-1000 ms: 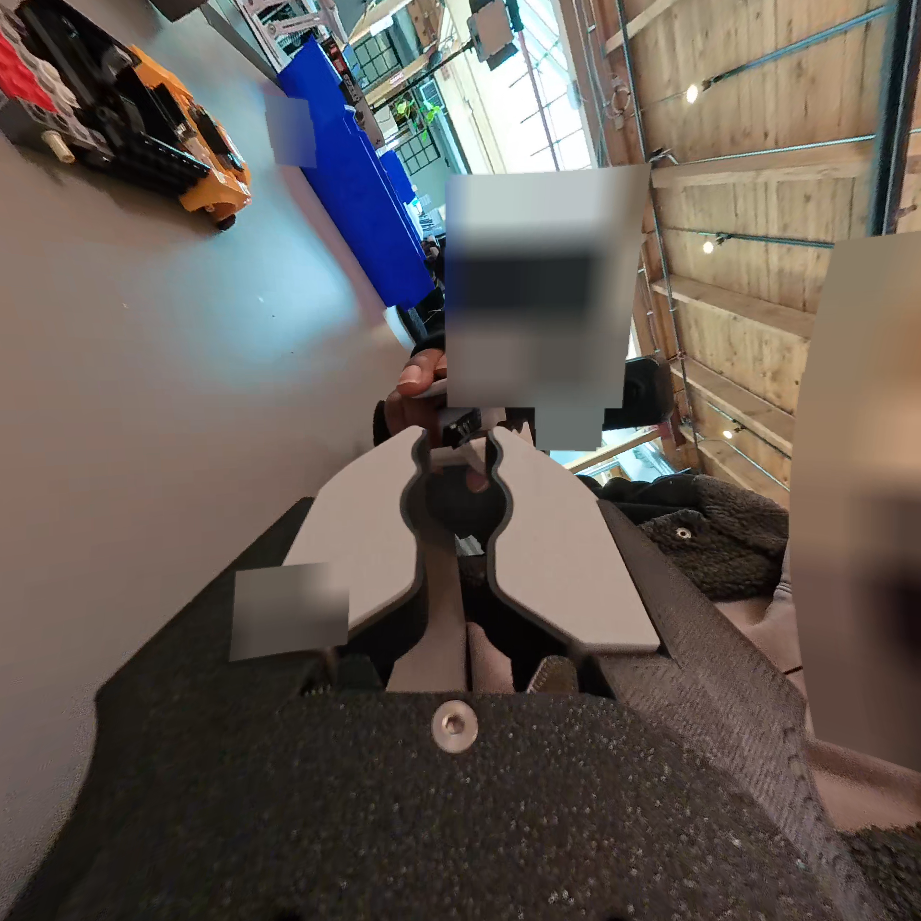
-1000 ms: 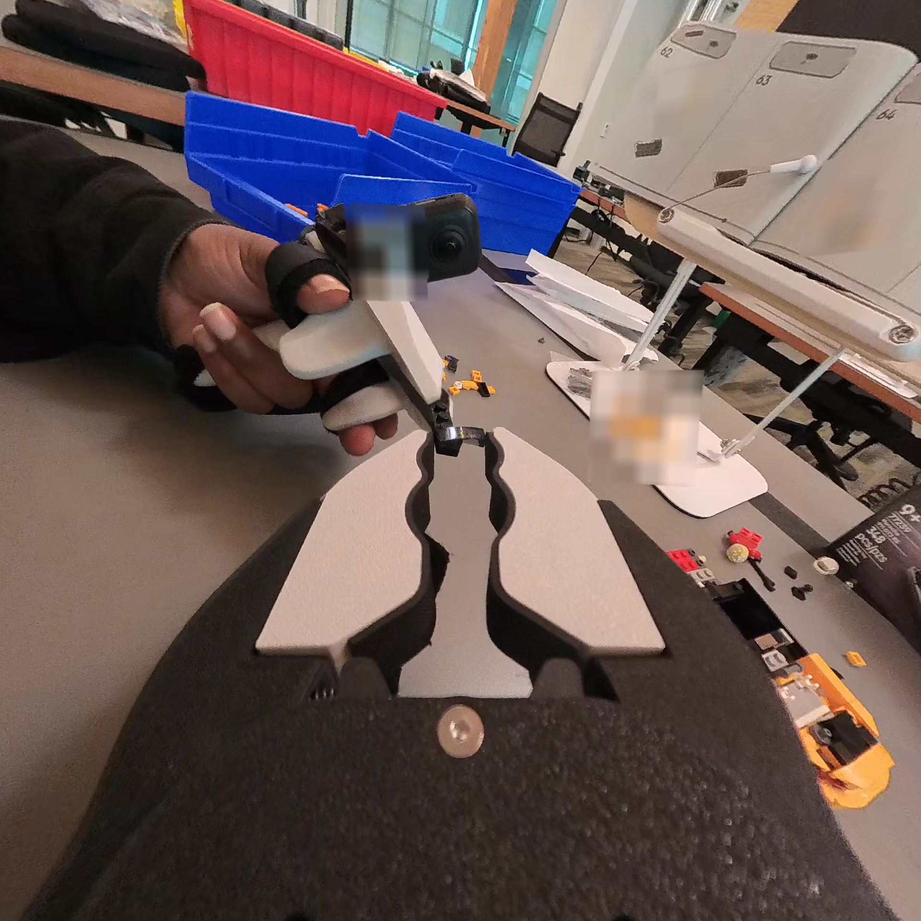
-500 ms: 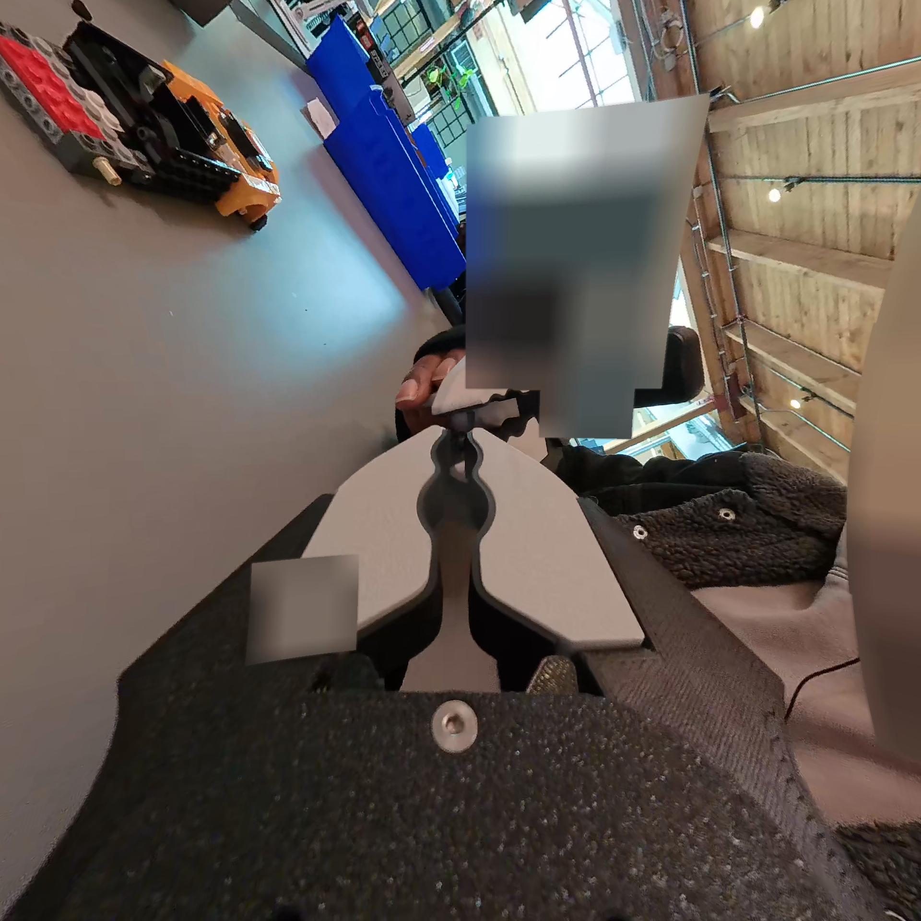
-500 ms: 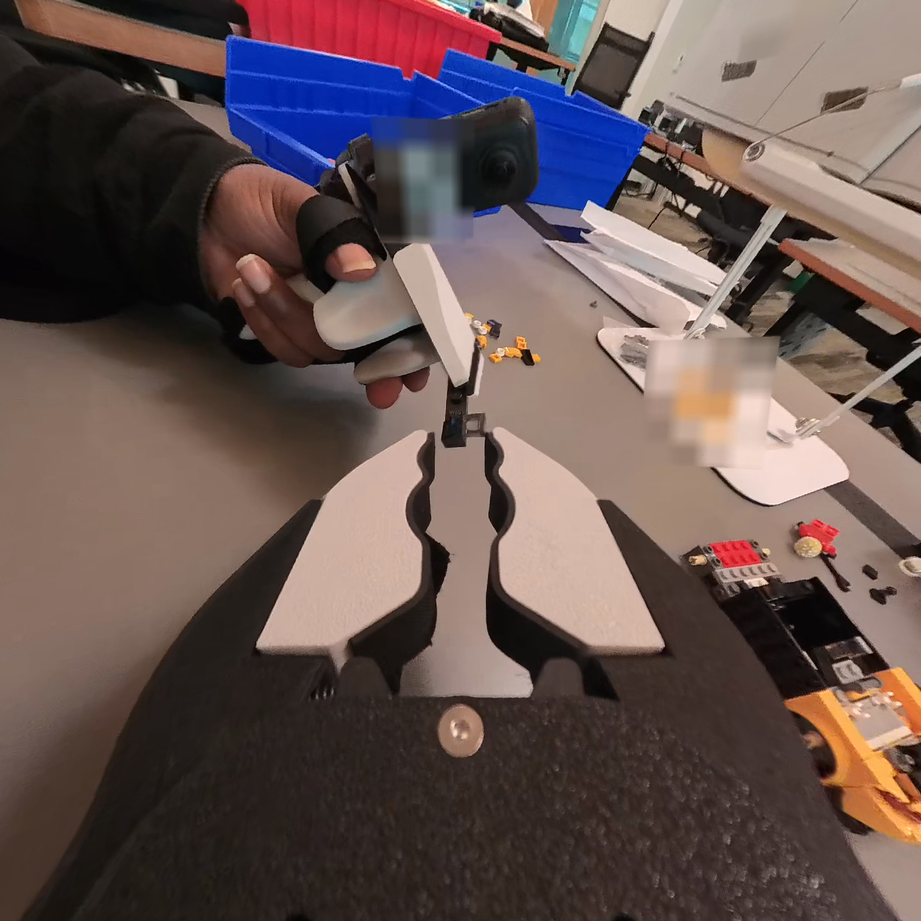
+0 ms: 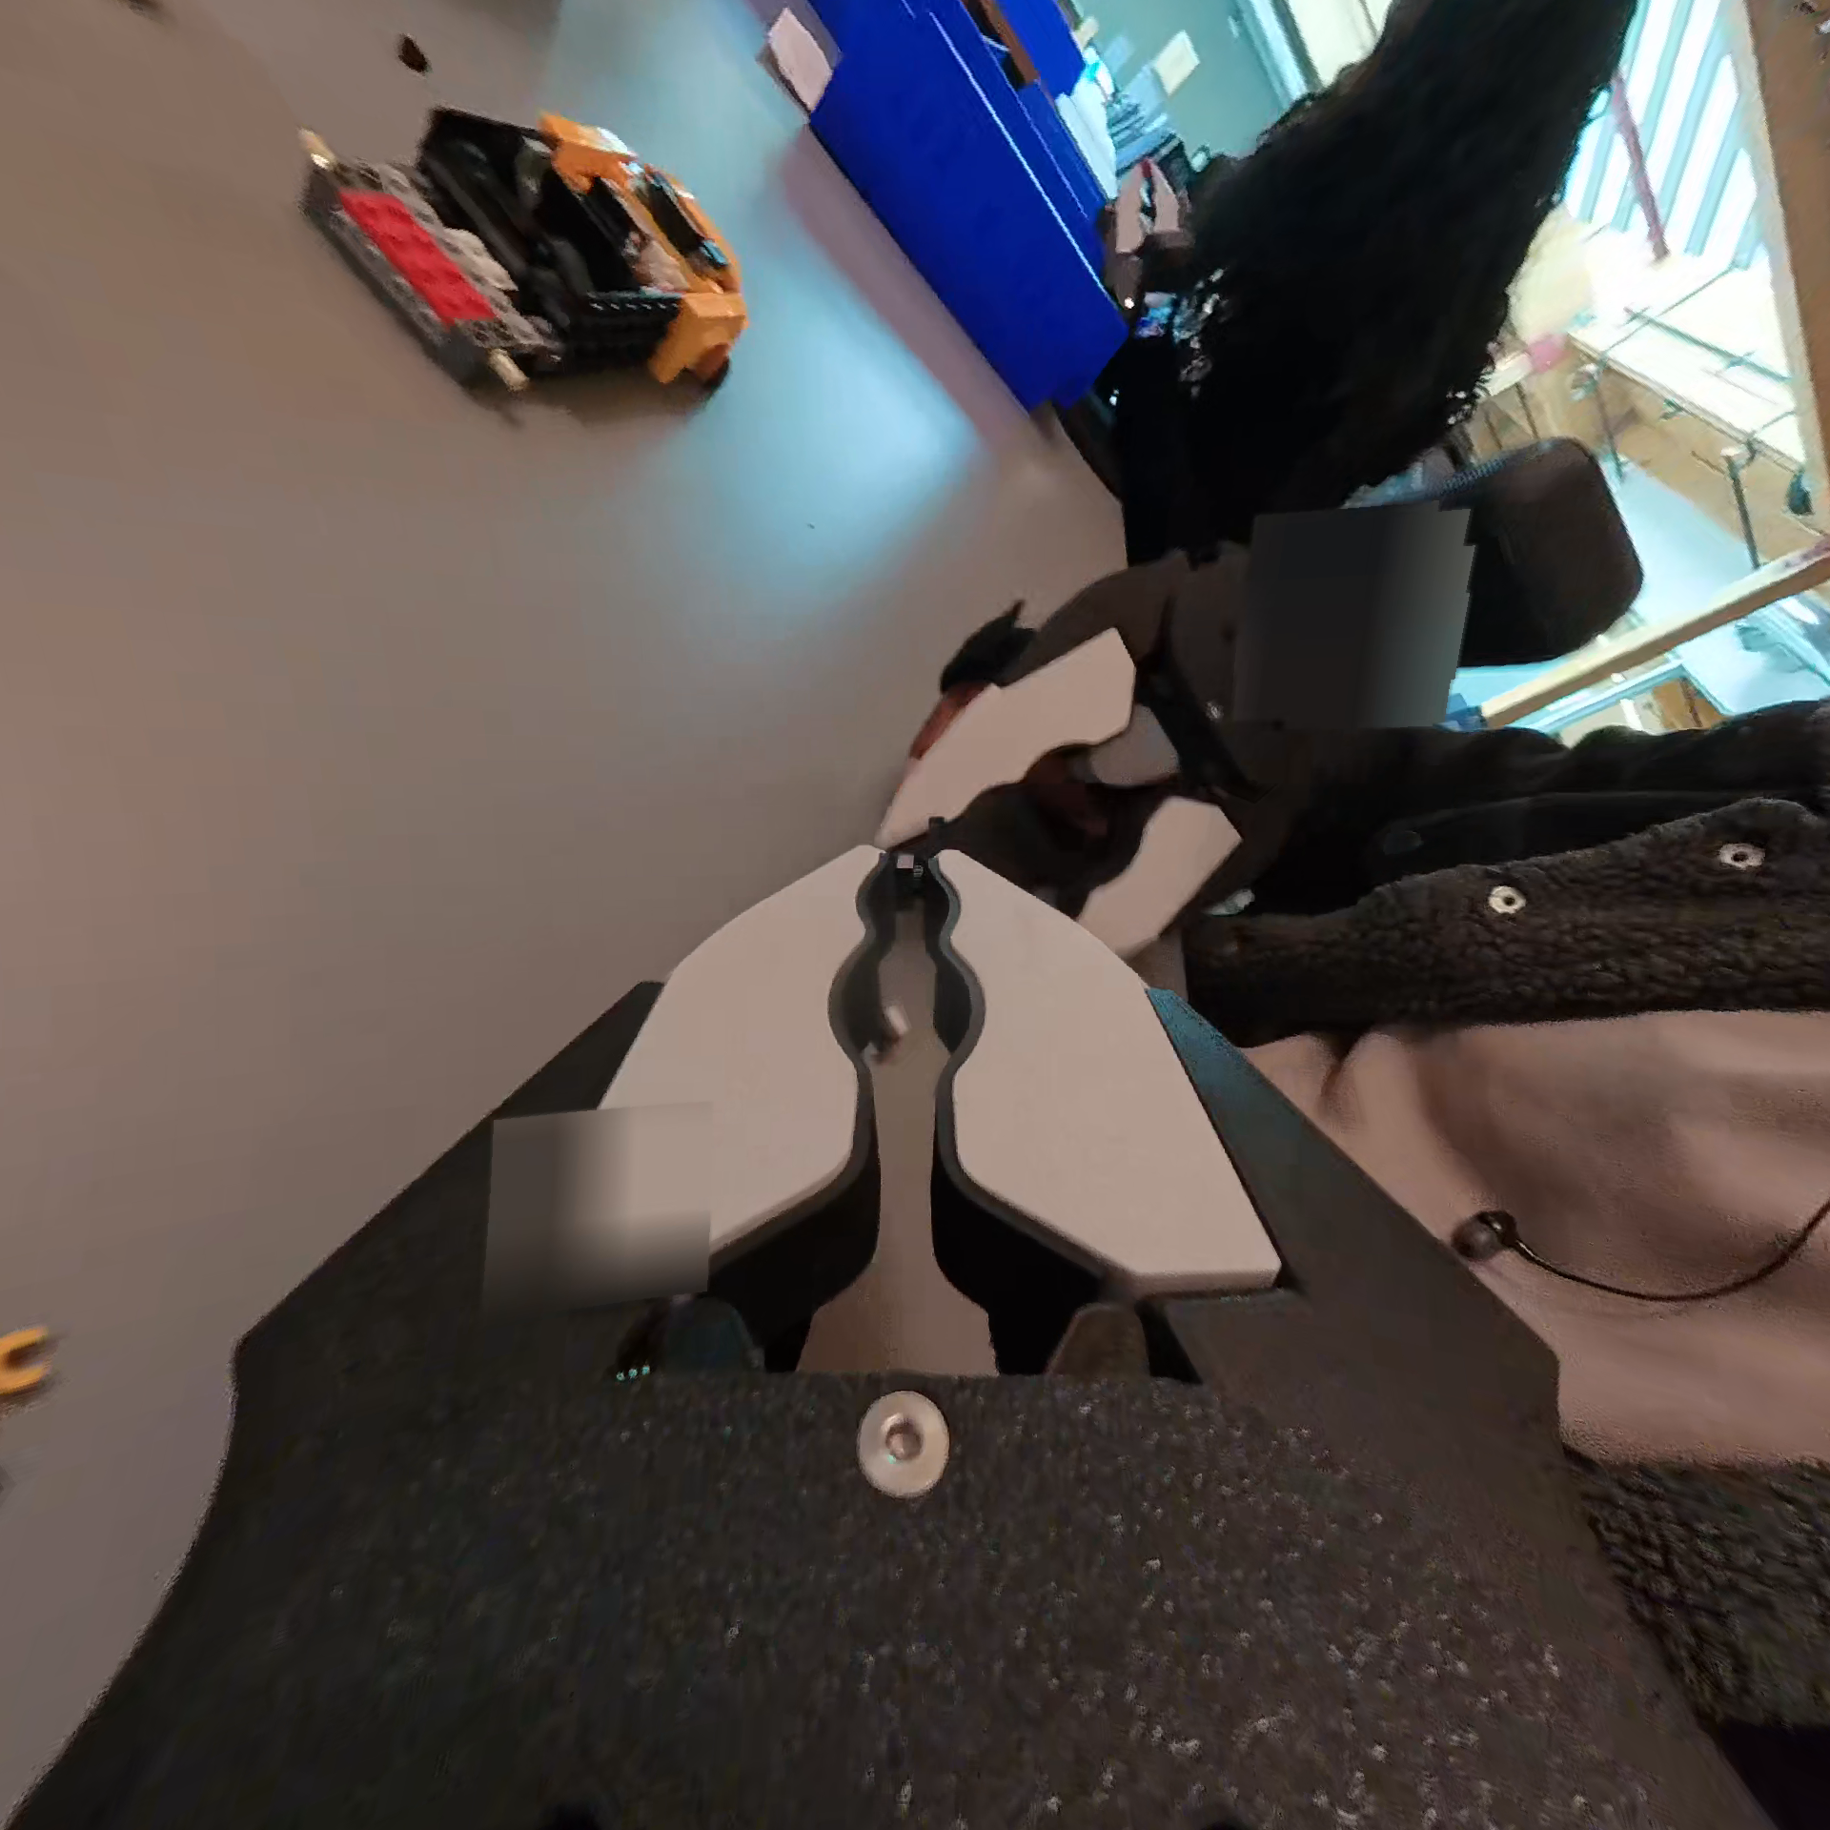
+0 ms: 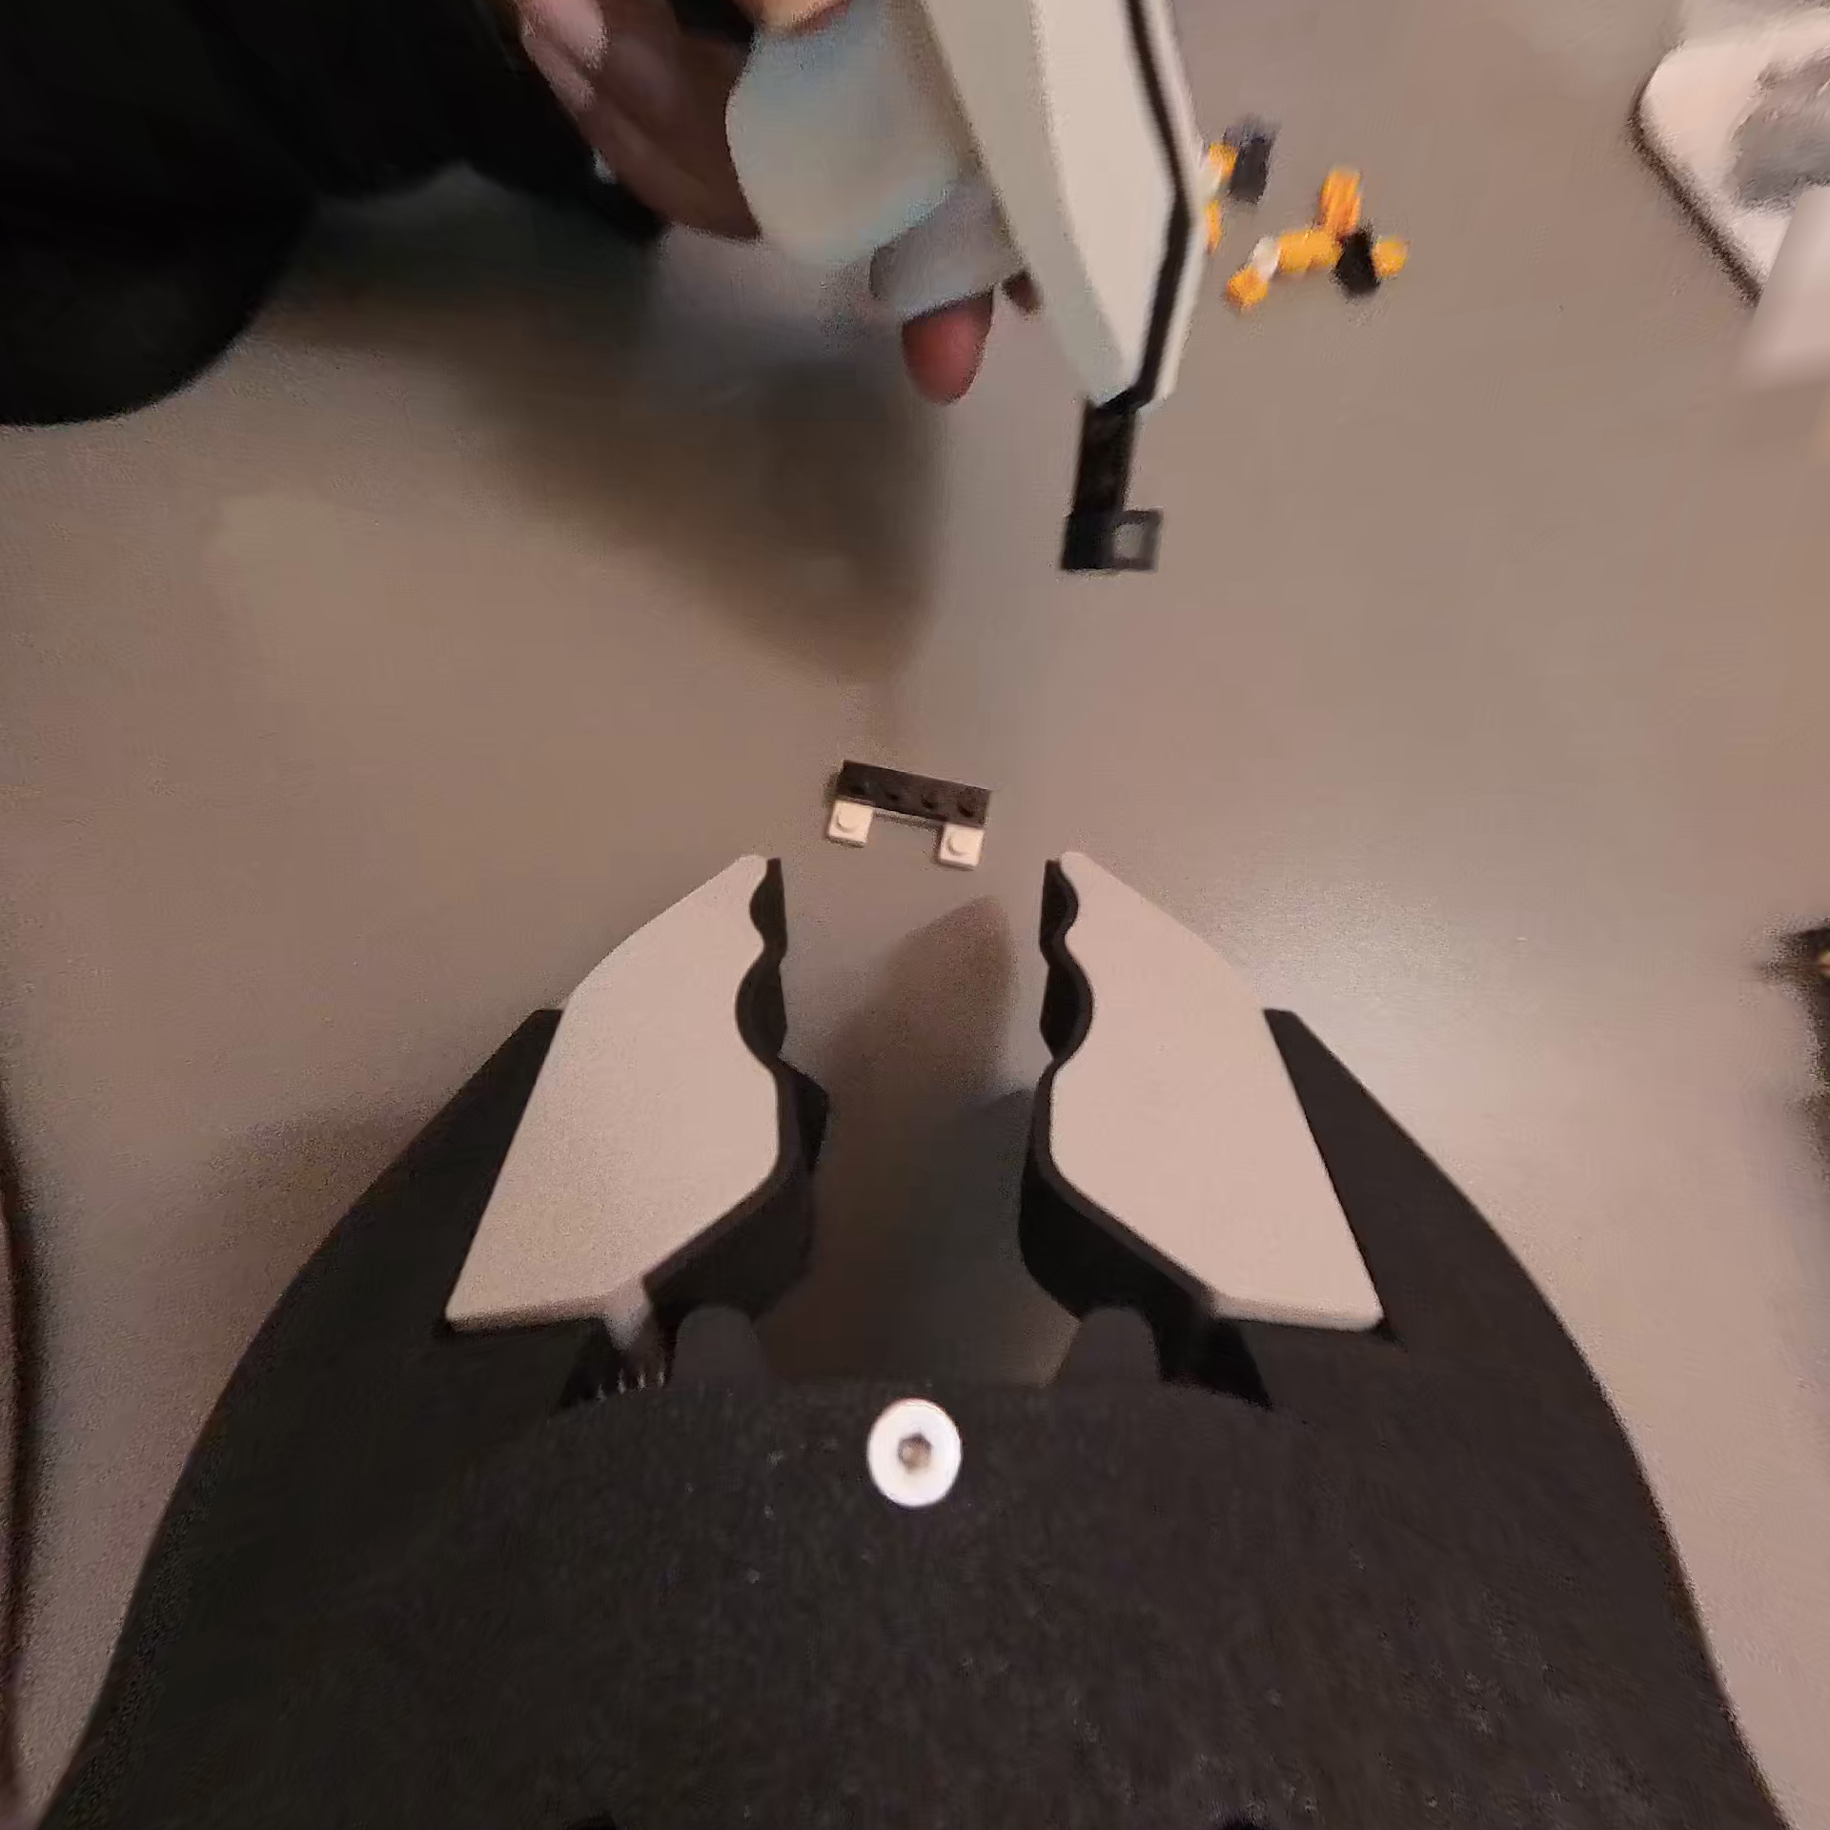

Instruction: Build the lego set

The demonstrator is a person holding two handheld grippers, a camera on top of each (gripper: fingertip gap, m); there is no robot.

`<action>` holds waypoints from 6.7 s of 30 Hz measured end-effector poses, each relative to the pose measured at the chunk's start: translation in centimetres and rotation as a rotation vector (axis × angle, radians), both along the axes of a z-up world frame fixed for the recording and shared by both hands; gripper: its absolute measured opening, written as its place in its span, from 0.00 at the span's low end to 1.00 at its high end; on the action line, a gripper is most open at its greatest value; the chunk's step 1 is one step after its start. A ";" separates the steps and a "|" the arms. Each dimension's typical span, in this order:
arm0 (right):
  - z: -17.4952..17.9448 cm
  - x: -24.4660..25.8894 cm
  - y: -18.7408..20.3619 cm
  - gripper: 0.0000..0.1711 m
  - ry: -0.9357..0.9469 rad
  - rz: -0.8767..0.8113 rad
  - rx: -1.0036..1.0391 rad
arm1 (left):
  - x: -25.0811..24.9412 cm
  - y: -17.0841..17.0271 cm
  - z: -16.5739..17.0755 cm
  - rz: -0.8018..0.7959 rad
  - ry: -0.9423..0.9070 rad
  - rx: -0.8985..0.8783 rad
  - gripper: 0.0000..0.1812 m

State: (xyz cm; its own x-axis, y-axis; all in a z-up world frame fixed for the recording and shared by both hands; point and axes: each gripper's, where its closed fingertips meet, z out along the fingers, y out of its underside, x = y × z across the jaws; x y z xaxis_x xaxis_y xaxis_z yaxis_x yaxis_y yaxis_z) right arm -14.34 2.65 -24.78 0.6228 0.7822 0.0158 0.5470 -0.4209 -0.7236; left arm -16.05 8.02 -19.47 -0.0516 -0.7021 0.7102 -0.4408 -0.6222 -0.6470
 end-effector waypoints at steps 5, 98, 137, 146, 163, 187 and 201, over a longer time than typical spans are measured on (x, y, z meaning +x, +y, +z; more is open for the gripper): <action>-1.7 -2.0 1.0 0.27 -0.147 -0.041 -0.135 | -0.4 1.0 -0.9 0.027 0.014 -0.035 0.02; 3.7 -0.9 3.3 0.19 0.279 0.016 -0.079 | -0.1 0.2 0.9 0.005 -0.120 -0.191 0.02; 9.6 -0.3 0.7 0.02 0.287 0.637 -0.213 | 1.7 -5.4 3.5 -0.118 -0.217 0.122 0.02; 10.3 -0.2 0.1 0.02 0.408 0.632 -0.220 | 1.8 -5.8 4.1 -0.112 -0.257 0.262 0.04; 8.6 -0.6 2.5 0.27 0.014 0.468 0.262 | 2.0 -4.0 2.9 -0.045 -0.188 -0.329 0.02; -0.4 -0.2 1.1 0.19 -0.079 0.579 -0.177 | 0.6 -5.4 -6.5 -0.238 0.376 0.667 0.32; -1.2 -0.6 0.9 0.19 -0.128 0.568 -0.248 | 0.7 -4.4 -6.7 -0.322 0.297 0.792 0.18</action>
State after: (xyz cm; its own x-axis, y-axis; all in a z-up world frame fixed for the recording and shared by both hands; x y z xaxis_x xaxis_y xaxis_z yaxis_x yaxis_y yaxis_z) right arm -14.89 3.51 -25.97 0.1142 0.9803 -0.1612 0.8104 -0.1858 -0.5557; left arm -15.36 3.58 -26.18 -0.2217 -0.9743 0.0409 -0.7339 0.1391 -0.6649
